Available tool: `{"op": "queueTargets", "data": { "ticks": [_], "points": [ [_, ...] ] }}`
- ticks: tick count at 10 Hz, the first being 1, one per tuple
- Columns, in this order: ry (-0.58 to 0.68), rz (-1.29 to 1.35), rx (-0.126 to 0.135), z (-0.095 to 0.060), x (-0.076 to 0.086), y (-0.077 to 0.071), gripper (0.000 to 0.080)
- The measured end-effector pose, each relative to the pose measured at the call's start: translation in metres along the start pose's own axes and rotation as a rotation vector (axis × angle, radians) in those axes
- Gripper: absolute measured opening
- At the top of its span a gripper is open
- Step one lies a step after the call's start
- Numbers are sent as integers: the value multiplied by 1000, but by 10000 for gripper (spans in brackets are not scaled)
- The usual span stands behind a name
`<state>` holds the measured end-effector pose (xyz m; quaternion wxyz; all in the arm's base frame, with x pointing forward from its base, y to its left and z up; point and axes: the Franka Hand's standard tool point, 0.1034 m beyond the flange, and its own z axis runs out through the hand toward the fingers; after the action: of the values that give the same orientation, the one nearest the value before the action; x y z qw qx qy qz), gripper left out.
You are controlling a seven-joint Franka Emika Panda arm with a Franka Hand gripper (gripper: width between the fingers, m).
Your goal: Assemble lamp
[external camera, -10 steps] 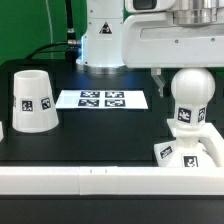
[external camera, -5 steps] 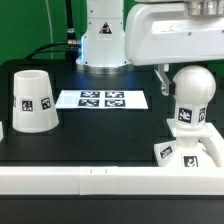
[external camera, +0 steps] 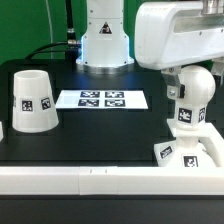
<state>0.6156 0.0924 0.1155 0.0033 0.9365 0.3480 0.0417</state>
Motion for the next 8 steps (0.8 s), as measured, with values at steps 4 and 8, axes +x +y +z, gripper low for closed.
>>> {"op": "queueTargets", "data": {
  "ticks": [4,8],
  "points": [
    [-27,-448,-27,2,-2,1,699],
    [-68,-804,-49,5,-4,2,699]
  ]
}}
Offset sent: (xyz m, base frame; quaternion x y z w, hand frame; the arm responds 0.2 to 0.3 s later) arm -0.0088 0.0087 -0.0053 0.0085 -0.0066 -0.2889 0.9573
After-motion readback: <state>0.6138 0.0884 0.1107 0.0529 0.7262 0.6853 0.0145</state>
